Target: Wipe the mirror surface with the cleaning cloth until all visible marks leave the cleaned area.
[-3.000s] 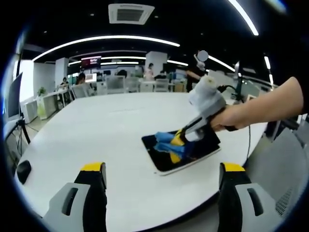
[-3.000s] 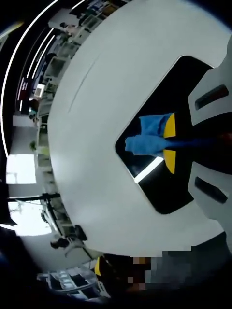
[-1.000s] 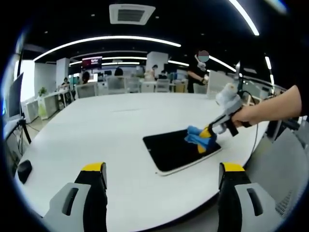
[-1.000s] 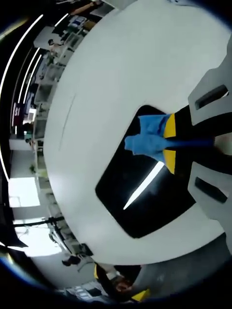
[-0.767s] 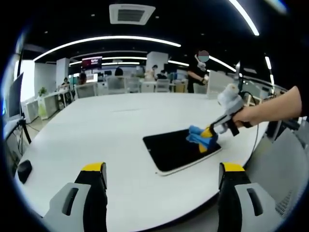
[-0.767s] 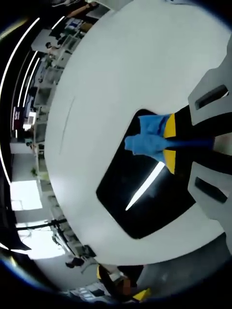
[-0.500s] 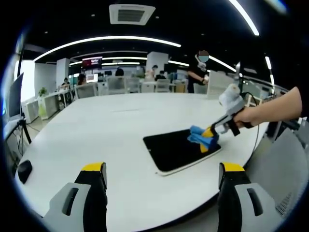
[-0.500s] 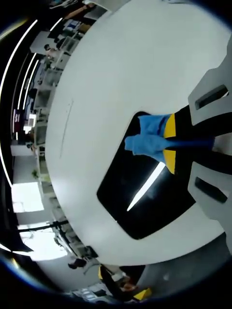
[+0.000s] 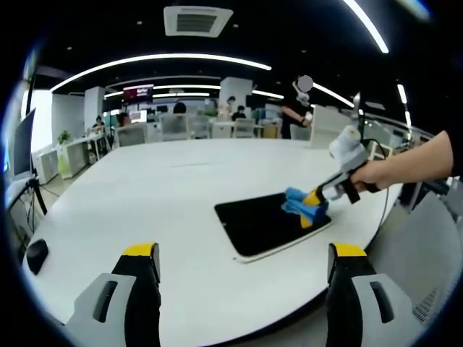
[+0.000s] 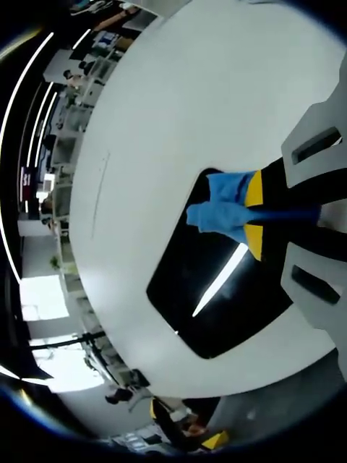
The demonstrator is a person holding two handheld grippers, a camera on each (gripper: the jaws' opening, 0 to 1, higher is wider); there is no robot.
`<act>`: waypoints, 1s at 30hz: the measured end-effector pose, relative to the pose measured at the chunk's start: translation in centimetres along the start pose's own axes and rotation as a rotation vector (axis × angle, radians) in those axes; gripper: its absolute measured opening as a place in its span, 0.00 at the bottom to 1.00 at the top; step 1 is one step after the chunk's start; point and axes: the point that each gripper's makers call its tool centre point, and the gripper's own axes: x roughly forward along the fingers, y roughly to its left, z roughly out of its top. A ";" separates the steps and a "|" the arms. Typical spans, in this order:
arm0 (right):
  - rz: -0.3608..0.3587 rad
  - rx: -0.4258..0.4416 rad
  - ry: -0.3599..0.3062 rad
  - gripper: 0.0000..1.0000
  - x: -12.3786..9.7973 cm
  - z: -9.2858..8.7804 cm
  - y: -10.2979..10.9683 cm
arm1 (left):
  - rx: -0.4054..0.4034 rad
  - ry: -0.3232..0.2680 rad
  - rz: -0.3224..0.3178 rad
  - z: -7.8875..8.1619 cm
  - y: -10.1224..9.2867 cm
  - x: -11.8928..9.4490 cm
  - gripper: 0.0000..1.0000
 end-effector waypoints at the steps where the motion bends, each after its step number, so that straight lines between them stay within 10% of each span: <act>1: 0.000 0.001 -0.001 0.01 0.0 0.0 0.0 | 0.001 0.001 0.000 0.0 0.0 0.0 0.96; 30: 0.002 0.016 -0.025 0.01 -0.8 -0.9 0.9 | 0.001 0.003 -0.001 0.0 0.0 0.0 0.96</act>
